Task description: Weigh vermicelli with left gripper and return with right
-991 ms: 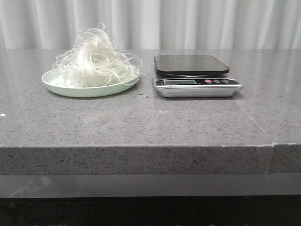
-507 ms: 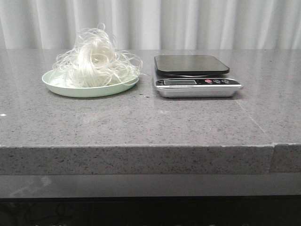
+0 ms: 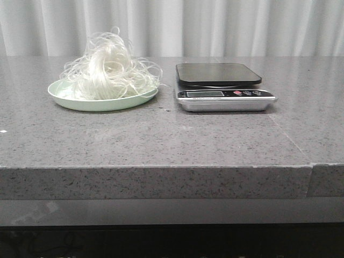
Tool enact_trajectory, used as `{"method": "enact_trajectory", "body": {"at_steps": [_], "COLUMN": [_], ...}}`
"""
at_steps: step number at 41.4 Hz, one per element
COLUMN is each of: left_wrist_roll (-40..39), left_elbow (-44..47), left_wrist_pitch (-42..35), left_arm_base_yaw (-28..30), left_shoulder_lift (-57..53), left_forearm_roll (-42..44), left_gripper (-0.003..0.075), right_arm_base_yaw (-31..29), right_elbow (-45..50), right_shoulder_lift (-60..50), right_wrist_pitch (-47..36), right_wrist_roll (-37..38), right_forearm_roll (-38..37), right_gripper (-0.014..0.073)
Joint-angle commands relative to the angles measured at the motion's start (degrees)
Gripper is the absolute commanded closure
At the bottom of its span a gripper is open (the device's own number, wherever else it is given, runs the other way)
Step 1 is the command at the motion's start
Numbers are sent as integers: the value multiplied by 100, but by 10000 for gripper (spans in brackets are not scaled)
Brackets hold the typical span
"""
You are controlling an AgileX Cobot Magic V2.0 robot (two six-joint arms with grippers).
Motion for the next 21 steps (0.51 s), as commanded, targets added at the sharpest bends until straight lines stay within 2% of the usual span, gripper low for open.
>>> {"method": "enact_trajectory", "body": {"at_steps": [1,16,21], "left_wrist_roll": [-31,-31,-31], "left_elbow": [29,29,29], "left_wrist_pitch": [-455,-455,-455], "left_arm_base_yaw": [3,3,3], "left_shoulder_lift": [-112,-112,-112], "left_forearm_roll": [-51,-51,-51], "left_gripper": [575,575,575], "right_arm_base_yaw": [-36,-36,-36], "right_elbow": [88,76,76], "right_shoulder_lift": [-90,-90,-90], "right_wrist_pitch": [-909,-976,-1169], "right_wrist_roll": [-31,-9,486], "right_forearm_roll": [12,12,-197], "right_gripper": [452,452,452]}}
